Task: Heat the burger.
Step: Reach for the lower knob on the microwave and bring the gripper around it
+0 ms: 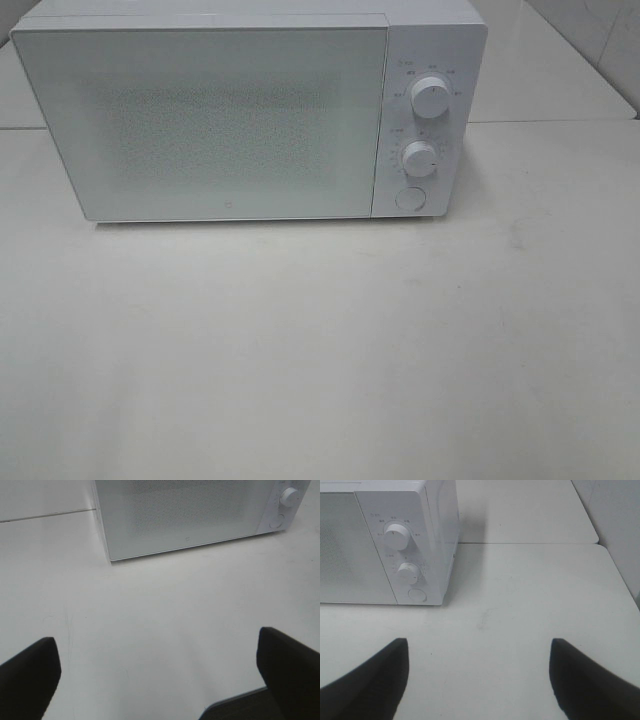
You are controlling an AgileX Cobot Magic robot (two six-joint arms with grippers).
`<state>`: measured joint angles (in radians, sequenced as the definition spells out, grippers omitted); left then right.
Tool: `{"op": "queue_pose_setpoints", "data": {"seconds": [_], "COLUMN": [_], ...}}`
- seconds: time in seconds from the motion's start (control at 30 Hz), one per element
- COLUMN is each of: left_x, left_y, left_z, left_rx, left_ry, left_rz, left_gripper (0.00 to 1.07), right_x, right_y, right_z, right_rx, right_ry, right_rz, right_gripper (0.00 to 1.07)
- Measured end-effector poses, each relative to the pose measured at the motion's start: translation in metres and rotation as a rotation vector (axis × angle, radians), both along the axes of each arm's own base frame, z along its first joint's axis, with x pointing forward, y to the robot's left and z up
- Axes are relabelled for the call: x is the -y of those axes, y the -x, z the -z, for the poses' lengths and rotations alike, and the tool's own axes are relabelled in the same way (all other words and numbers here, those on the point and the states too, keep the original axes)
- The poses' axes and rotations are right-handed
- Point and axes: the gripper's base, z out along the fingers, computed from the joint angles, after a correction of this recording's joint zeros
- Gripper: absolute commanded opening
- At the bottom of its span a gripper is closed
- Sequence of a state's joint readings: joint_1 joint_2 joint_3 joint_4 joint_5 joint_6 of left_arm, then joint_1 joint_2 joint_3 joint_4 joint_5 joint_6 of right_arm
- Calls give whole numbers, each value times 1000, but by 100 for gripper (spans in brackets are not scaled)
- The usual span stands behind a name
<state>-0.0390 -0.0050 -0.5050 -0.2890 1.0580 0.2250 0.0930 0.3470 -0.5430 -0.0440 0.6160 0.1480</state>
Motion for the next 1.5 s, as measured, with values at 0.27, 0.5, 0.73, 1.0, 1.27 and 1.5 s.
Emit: {"op": "queue_pose_setpoints", "data": {"seconds": [0.27,0.5,0.73,1.0,1.27,1.5], "left_x": [0,0,0,0,0,0], "left_y": [0,0,0,0,0,0], "left_z": [0,0,0,0,0,0], "left_rx": [0,0,0,0,0,0], "left_ry": [0,0,0,0,0,0], "left_rz": [0,0,0,0,0,0], "left_gripper": [102,102,102,102,102,102], "right_x": [-3,-6,-9,-12,-15,-17], "right_y": [-31,-55,-86,-110,-138,-158], "right_z": [2,7,20,34,51,63], "right_rx": [-22,-53,-103,-142,-148,-115], "right_ry": [3,6,10,13,12,7], "right_rz": [-5,-9,-13,-17,-23,-29], "right_gripper": [75,75,75,75,75,75]}}
